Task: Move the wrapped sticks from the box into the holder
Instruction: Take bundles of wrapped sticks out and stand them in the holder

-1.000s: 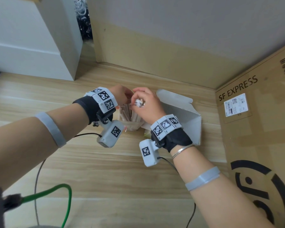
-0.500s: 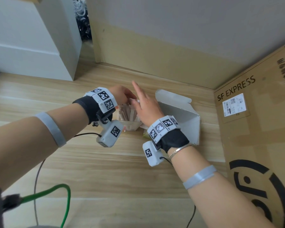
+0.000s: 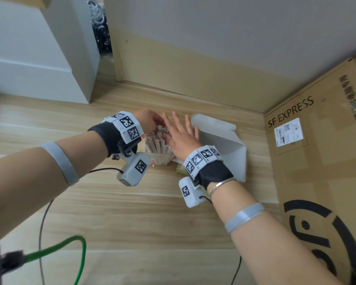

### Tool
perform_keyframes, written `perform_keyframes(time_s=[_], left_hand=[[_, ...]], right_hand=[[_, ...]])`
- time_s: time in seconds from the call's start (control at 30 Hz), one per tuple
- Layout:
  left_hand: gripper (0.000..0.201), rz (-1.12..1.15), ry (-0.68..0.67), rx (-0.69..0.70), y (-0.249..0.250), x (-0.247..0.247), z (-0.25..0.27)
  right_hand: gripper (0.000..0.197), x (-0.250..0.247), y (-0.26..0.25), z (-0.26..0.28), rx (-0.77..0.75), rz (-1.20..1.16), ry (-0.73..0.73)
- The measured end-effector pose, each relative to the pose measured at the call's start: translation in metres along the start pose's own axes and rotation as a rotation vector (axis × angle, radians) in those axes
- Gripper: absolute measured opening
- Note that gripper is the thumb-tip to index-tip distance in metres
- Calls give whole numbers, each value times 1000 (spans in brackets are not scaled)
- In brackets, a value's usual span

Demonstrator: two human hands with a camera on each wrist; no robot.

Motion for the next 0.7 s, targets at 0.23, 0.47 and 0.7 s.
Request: perform_keyframes(time_s=[0.23, 0.47, 0.7], left_hand=[[45, 56, 96, 95, 20, -1, 6], [47, 121, 220, 201, 65, 9, 12], [60, 107, 105, 89, 92, 60, 7]], right_hand=[[37, -37, 25, 7, 18, -196, 394], [33, -48, 57, 27, 125, -273, 311], [29, -39, 90, 42, 177, -276, 181]])
Point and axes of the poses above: each hand's wrist, its own z-axis away from the middle knuckle, its own x-axis out of the palm, y = z × x, the point moved 7 cm from there along -z, towards the middle knuckle
